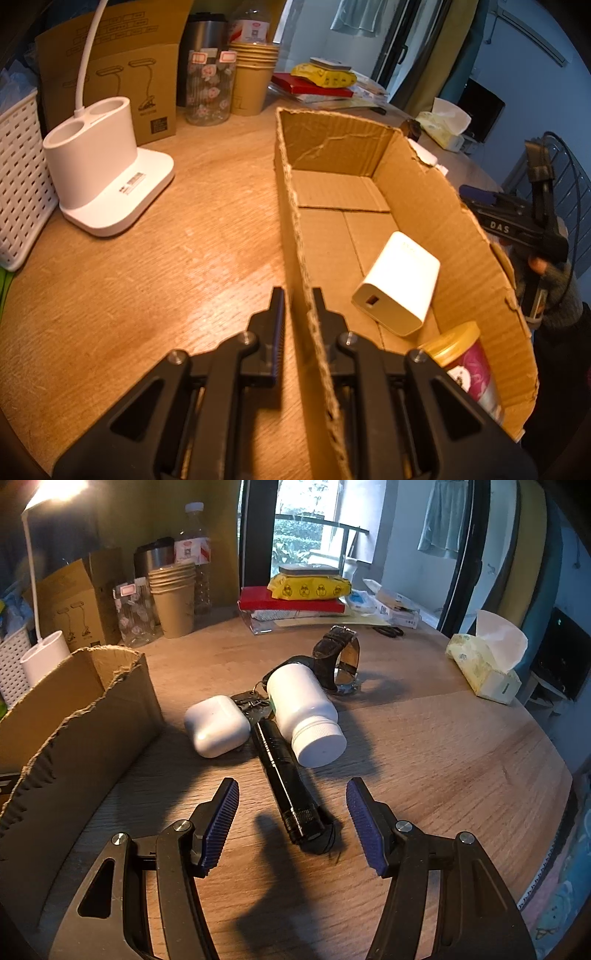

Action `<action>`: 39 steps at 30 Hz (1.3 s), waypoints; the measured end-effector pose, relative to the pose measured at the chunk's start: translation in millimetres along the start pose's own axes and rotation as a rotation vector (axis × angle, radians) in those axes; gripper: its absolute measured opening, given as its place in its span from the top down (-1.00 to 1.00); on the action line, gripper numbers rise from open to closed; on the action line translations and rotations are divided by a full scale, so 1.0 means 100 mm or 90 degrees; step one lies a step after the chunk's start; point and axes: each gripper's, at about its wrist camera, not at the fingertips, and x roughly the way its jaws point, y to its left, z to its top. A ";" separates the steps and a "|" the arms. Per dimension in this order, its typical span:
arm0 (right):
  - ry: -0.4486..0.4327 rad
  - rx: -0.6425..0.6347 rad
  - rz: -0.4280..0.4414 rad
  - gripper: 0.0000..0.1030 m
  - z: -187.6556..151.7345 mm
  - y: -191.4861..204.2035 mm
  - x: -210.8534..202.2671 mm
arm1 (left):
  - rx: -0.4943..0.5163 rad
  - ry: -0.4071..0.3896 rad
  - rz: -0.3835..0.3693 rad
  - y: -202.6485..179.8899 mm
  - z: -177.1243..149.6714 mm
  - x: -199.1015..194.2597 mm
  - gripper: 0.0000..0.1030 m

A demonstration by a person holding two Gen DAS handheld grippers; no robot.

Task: Organize rigid objects
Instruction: 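Move the right tool back to the black flashlight, then grasp the black flashlight with the right tool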

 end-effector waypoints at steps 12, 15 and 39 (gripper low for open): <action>0.026 -0.023 -0.004 -0.12 0.02 0.06 0.13 | 0.000 0.000 0.000 0.00 0.00 0.00 0.72; 0.033 -0.029 -0.005 -0.02 0.02 0.08 0.15 | 0.000 0.000 0.000 0.00 0.00 0.00 0.72; -0.024 -0.048 -0.020 0.60 0.08 0.16 -0.27 | 0.000 0.001 0.000 0.00 0.01 0.00 0.72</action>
